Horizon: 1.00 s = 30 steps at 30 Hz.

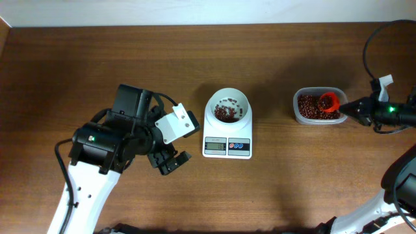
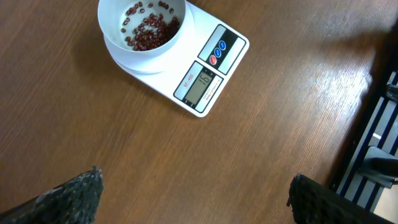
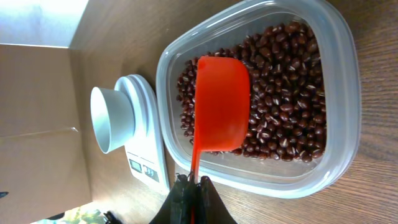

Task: Scoop and weigh 50g on scale
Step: 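Carry the filled scoop from the tub over the white bowl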

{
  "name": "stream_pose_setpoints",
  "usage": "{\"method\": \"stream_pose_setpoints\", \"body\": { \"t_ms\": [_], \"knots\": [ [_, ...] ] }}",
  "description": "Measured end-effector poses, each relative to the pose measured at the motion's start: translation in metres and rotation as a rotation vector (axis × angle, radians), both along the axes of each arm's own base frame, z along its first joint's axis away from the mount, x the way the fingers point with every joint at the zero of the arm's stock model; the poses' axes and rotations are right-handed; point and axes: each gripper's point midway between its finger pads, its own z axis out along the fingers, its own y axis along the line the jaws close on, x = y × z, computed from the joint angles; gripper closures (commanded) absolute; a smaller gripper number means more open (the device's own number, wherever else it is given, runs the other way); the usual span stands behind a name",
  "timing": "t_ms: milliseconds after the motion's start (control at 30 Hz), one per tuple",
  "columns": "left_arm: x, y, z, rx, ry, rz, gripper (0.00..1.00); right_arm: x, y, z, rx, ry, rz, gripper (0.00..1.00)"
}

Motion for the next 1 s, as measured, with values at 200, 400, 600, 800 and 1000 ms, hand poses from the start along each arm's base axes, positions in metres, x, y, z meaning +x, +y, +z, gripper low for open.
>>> {"method": "stream_pose_setpoints", "body": {
  "t_ms": [200, 400, 600, 800, 1000],
  "knots": [
    [0.0, 0.0, 0.0, 0.0, 0.0, 0.0, 0.01, -0.005, -0.007, 0.009, 0.055, -0.028, -0.025, 0.96],
    [0.0, 0.0, 0.0, 0.0, 0.0, 0.0, 0.01, -0.004, -0.001, 0.016, 0.102, -0.049, -0.027, 0.96],
    [0.0, 0.0, 0.0, 0.0, 0.0, 0.0, 0.01, 0.002, 0.023, 0.031, 0.199, -0.075, -0.001, 0.96],
    [0.0, 0.0, 0.0, 0.0, 0.0, 0.0, 0.01, 0.012, 0.11, 0.047, 0.299, -0.094, 0.201, 0.96],
    [0.0, 0.0, 0.0, 0.0, 0.0, 0.0, 0.01, 0.004, 0.196, 0.055, 0.349, -0.11, 0.42, 0.96]
  ]
}}
